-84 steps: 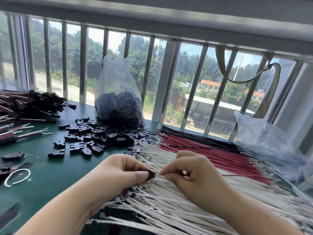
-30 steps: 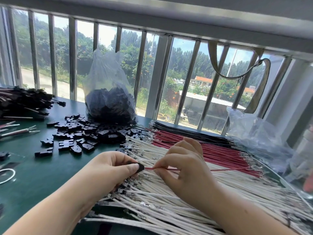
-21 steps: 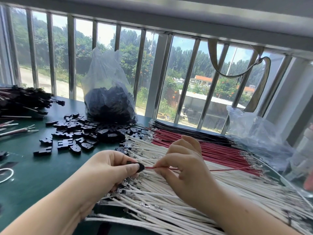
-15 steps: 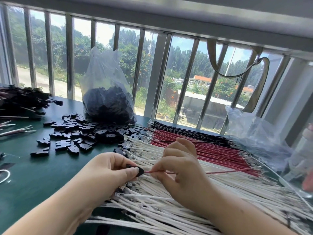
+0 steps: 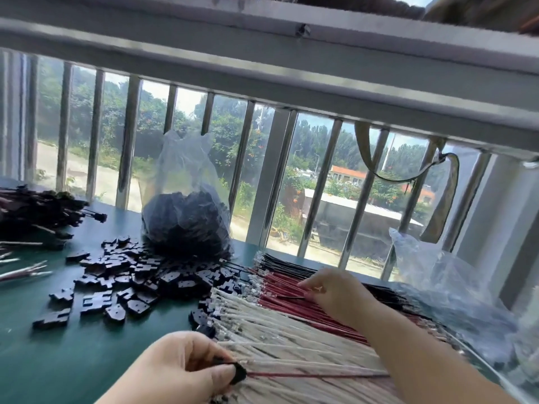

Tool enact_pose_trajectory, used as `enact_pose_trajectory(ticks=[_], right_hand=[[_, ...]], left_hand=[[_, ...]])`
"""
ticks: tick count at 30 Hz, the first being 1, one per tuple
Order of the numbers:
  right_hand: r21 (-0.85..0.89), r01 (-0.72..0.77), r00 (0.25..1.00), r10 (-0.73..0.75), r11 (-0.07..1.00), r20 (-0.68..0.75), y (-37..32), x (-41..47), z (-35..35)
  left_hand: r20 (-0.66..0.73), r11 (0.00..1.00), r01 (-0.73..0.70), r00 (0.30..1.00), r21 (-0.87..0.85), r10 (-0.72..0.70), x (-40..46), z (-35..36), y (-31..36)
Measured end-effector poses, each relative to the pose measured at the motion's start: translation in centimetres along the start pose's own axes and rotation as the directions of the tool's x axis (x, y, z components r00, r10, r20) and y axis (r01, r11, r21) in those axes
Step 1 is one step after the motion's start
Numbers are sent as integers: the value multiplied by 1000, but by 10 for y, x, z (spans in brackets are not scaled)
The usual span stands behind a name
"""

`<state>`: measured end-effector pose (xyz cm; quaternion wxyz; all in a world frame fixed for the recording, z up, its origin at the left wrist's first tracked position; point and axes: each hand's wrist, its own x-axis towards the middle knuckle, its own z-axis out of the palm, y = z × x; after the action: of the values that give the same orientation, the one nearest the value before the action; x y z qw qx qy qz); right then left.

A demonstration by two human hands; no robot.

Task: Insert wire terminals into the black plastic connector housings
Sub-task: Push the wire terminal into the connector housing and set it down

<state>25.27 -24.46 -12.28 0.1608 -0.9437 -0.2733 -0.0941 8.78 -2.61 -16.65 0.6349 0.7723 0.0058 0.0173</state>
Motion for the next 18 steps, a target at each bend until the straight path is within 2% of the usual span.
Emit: enact_pose_trajectory(ticks=[4,8,10,12,14,18], right_hand=[[-89,7,999,-11,996,-40,7,8,17],[-160,108,983,-129,981,-131,12,6,17],[-49,141,954,-149,989,-261,9,2,14],[239,157,924,-57,958,-379,-2,-5,7],[480,202,937,-26,854,-348,-20,-19,-4],[502,196,978,-207,842,-34,-58,-58,-18]], left_hand=[[-11,999,17,1000,-35,-17,-5,1,4],[-69,997,53,996,-51,-56,-5,2,5],[-73,997,49,996,-62,-53,-6,3,4],[-77,995,42,996,-85,-48,-8,3,4],[-67,992,42,997,-115,-50,-9,3,4],[-53,990,28,998,-142,-36,-10,2,3]])
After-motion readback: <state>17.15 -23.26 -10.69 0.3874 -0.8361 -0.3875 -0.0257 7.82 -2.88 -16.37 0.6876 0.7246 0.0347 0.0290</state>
